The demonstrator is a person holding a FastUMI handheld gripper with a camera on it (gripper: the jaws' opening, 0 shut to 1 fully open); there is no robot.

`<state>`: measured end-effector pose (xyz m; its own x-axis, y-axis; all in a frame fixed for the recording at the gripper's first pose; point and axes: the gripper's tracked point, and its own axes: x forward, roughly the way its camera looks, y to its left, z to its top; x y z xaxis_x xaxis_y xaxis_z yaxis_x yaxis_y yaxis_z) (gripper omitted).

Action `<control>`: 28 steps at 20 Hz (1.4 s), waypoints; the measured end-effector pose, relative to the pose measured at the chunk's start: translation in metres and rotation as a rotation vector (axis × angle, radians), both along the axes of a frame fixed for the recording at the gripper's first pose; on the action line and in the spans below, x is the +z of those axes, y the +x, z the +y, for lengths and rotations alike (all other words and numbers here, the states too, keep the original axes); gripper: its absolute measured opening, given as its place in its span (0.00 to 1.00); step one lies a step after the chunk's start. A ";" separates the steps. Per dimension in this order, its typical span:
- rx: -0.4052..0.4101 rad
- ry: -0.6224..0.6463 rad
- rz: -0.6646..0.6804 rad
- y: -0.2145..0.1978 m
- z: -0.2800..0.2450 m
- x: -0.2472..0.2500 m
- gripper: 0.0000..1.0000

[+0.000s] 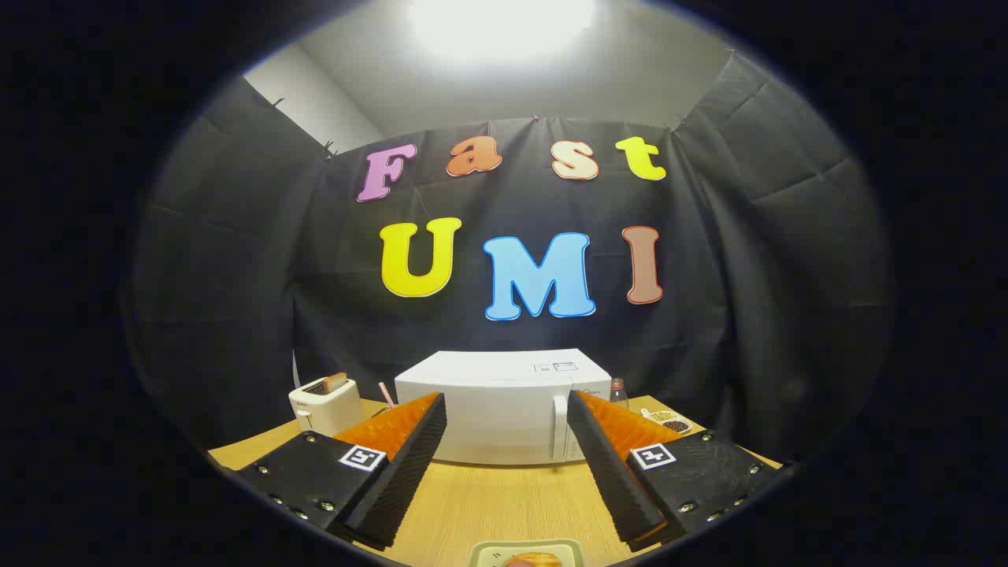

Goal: Open the microwave, put the food inside, and close the microwave door.

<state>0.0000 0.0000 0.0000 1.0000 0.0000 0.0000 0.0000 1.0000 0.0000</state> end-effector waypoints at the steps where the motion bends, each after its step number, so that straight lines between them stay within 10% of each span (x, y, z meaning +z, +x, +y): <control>1: 0.007 -0.001 0.001 -0.003 0.003 0.000 0.97; 28: -0.018 -0.023 -0.040 -0.019 -0.007 0.017 0.97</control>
